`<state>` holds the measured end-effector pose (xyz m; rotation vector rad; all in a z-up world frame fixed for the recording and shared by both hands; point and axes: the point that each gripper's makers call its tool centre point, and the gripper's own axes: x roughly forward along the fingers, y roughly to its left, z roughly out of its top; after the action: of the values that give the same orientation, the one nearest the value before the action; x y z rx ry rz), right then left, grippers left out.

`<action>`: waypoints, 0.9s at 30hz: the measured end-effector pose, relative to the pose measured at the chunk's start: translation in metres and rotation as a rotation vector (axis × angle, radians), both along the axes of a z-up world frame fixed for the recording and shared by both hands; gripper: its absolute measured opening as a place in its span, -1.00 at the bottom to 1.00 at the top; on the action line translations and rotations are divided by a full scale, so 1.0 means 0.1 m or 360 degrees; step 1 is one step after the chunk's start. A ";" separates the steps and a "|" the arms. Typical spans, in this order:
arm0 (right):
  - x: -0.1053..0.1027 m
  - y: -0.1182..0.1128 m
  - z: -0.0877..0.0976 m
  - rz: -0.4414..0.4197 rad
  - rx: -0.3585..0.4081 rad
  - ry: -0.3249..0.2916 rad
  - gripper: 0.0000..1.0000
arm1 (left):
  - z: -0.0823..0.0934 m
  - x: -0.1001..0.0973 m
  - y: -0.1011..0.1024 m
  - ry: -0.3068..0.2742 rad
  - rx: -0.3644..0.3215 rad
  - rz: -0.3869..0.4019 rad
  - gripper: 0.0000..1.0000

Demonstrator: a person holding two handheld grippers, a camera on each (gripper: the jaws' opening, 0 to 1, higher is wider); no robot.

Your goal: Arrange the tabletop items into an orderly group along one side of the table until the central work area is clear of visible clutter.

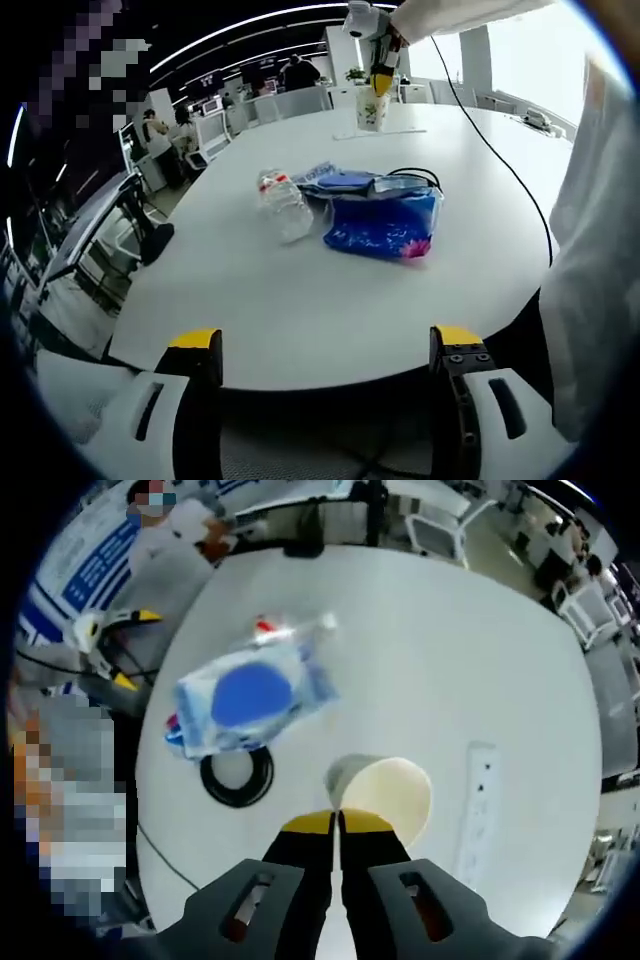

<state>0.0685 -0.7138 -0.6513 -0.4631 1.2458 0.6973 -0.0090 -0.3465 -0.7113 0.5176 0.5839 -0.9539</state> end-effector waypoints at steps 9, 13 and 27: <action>0.18 -0.19 -0.33 0.0030 -0.0245 -0.0060 -1.00 | -0.06 0.00 0.00 0.0026 0.0002 -0.0012 0.75; 0.09 -0.21 -0.49 0.0092 -0.0280 0.0046 -1.00 | -0.06 0.02 0.02 0.0024 -0.0003 -0.0002 0.73; 0.08 -0.18 -0.61 0.0075 -0.0299 0.0037 -1.00 | -0.11 0.01 0.03 0.0036 0.0030 -0.0006 0.69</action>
<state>0.0768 -0.7317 -0.7123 -0.6427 1.3320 0.6294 -0.0081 -0.3431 -0.7219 0.5253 0.6131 -0.9596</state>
